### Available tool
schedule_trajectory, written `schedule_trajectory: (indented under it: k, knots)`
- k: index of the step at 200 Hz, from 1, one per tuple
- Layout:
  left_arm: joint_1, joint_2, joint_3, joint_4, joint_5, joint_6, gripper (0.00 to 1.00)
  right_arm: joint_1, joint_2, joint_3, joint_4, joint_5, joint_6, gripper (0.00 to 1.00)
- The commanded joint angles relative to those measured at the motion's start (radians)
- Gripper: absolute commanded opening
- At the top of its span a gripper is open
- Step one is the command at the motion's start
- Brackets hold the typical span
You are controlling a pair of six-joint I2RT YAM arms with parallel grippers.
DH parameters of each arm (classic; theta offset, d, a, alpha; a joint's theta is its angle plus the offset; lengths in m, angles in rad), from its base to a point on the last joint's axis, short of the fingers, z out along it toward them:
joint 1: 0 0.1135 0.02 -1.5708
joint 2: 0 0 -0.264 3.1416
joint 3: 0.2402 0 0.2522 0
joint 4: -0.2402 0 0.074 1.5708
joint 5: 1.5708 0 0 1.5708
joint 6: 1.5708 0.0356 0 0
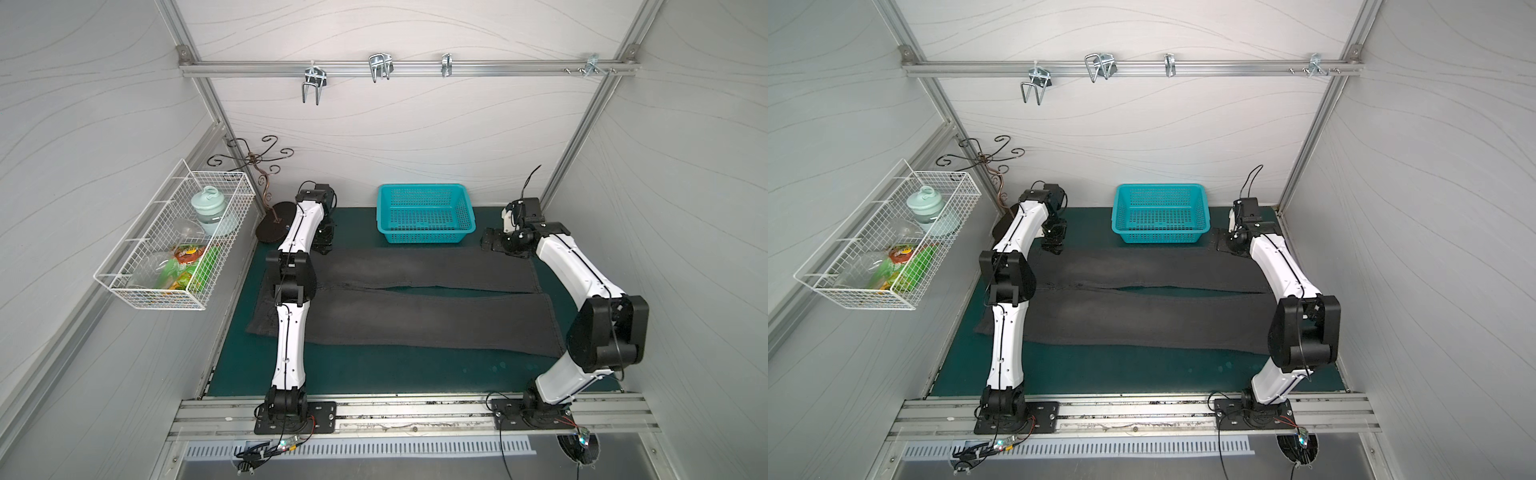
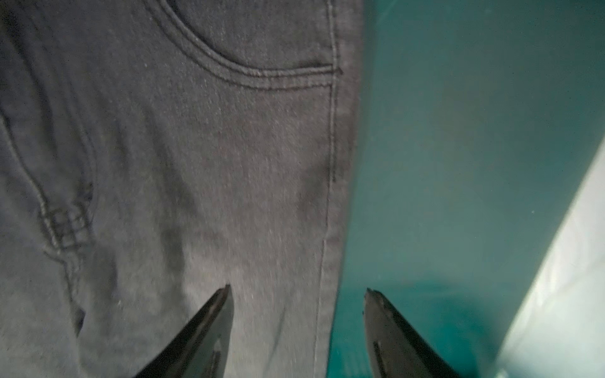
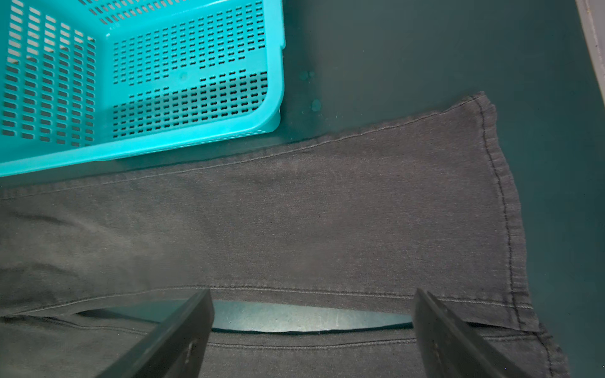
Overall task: Roll up the long pants
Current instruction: Fold the long pant at the center of the board.
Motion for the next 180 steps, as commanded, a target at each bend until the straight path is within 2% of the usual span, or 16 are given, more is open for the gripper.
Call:
schedule_trajectory:
  k: [1,78,146,180]
  knots:
    - [0.005,0.02,0.009,-0.006,-0.019,0.012,0.68,0.011,0.03,0.031,-0.009,0.011,-0.023,0.99]
    - [0.07,0.076,-0.009,0.1,0.04,0.032,0.65,0.054,0.116,0.09,-0.031,0.029,-0.042,0.99]
    - [0.089,0.136,0.01,0.154,0.074,0.015,0.63,0.086,0.174,0.145,-0.047,0.047,-0.074,0.99]
    - [0.099,0.159,0.012,0.167,0.09,0.013,0.57,0.087,0.198,0.163,-0.055,0.054,-0.086,0.99]
